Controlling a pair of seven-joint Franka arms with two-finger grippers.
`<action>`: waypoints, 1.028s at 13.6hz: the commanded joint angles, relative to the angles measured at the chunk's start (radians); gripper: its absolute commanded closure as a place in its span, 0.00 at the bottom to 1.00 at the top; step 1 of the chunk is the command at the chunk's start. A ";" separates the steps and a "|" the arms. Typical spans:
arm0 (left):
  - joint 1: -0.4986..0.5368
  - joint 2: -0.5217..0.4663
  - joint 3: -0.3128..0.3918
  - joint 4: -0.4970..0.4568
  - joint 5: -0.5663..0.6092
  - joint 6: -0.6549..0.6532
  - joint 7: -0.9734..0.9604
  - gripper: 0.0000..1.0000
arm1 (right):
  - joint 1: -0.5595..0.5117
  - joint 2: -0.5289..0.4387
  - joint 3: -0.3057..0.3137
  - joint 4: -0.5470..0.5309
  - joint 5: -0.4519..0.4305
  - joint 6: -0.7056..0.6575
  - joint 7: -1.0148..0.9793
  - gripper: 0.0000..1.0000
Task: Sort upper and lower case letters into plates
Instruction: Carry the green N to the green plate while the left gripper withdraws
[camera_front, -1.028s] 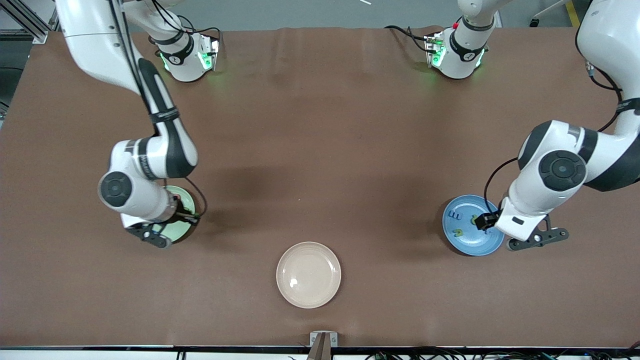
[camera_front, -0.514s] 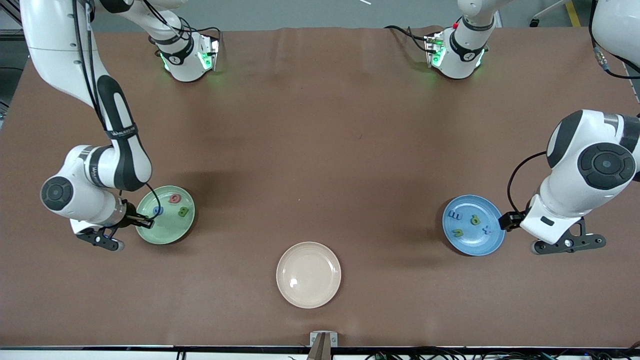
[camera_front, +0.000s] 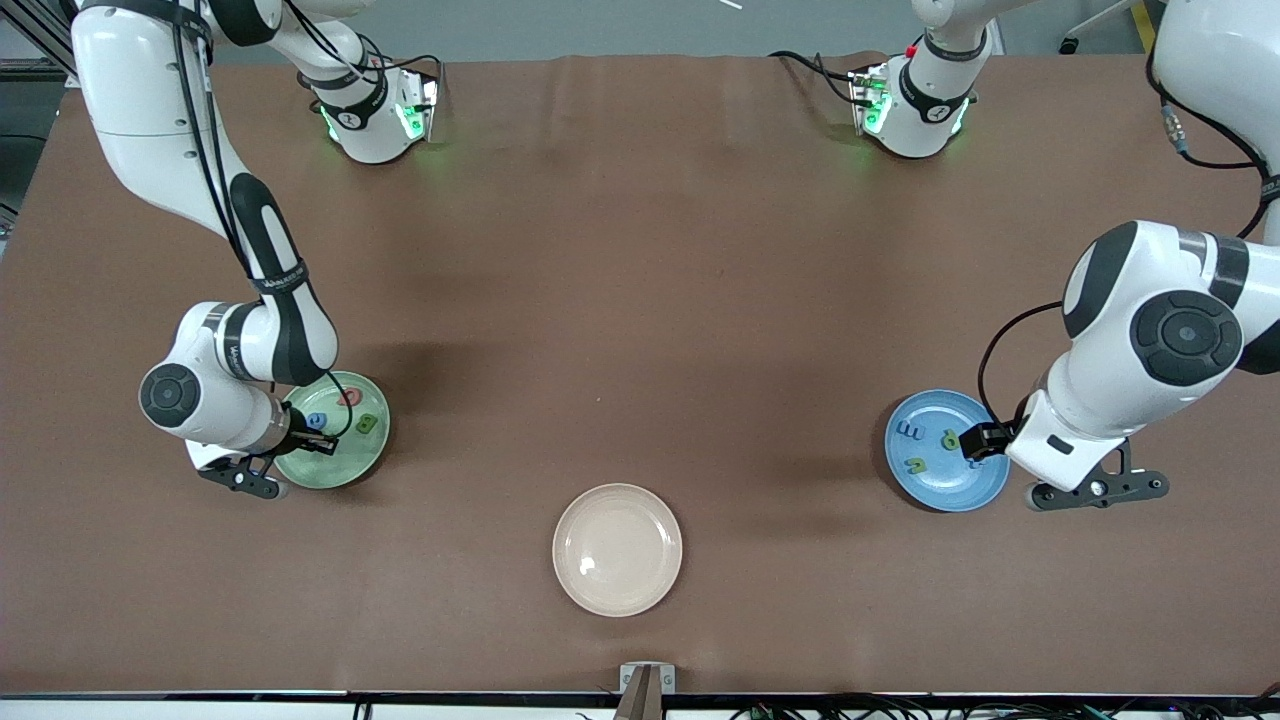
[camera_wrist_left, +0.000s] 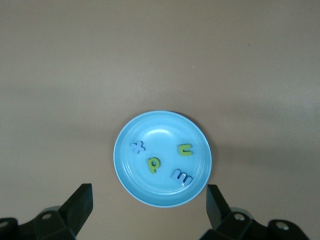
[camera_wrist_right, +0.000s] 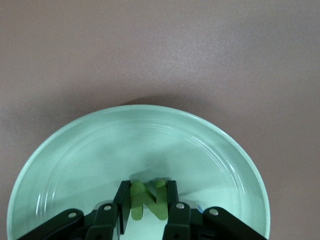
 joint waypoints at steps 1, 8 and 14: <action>-0.194 -0.130 0.298 0.001 -0.234 -0.025 0.094 0.00 | -0.002 -0.010 0.008 -0.012 0.001 0.001 0.006 0.96; -0.234 -0.350 0.383 -0.077 -0.355 -0.161 0.176 0.00 | -0.008 -0.006 0.022 -0.008 0.035 -0.003 -0.003 0.54; -0.283 -0.510 0.502 -0.077 -0.376 -0.307 0.406 0.00 | -0.007 -0.062 0.017 0.096 0.021 -0.183 -0.007 0.00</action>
